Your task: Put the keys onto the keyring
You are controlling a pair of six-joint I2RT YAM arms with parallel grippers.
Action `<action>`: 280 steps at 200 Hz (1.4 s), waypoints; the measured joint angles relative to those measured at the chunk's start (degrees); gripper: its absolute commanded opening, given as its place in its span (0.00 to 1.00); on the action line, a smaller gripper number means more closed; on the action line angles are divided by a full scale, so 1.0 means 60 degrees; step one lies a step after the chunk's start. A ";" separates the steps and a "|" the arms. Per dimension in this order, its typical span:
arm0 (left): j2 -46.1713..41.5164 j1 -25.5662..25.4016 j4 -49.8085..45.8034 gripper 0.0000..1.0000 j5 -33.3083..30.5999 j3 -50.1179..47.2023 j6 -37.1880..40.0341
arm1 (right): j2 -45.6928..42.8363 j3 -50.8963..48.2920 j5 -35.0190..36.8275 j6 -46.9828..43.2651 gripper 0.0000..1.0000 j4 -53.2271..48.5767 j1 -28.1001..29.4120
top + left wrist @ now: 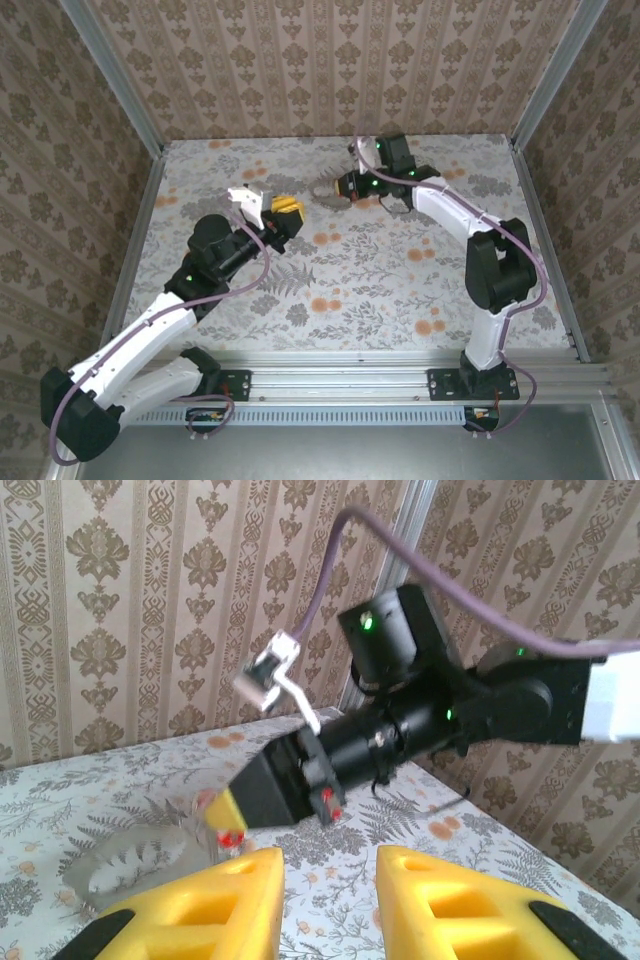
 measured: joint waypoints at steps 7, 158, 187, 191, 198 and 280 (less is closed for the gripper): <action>0.0000 0.0000 0.0000 0.32 0.0000 0.0000 -0.0007 | 0.0000 -0.0430 0.0007 0.0131 0.00 0.0182 0.0171; 0.0455 -0.0168 -0.0357 0.32 0.0000 0.0007 -0.0503 | -0.0889 -0.5606 0.0328 0.2535 0.00 0.2284 0.1133; 0.0474 -0.0200 -0.0379 0.32 -0.0007 0.0025 -0.0503 | -0.1049 -0.5938 0.0324 0.2754 0.14 0.2412 0.1322; 0.0474 -0.0200 -0.0386 0.32 -0.0007 0.0029 -0.0503 | -0.1137 -0.6014 0.0328 0.2747 0.17 0.2415 0.1359; 0.0474 -0.0200 -0.0404 0.32 -0.0007 0.0044 -0.0503 | -0.1308 -0.6153 0.0321 0.2779 0.23 0.2437 0.1428; 0.0637 -0.0390 -0.0525 0.38 -0.0044 0.0149 -0.0565 | -0.4200 -0.8327 0.0375 0.3388 0.60 0.2266 0.1756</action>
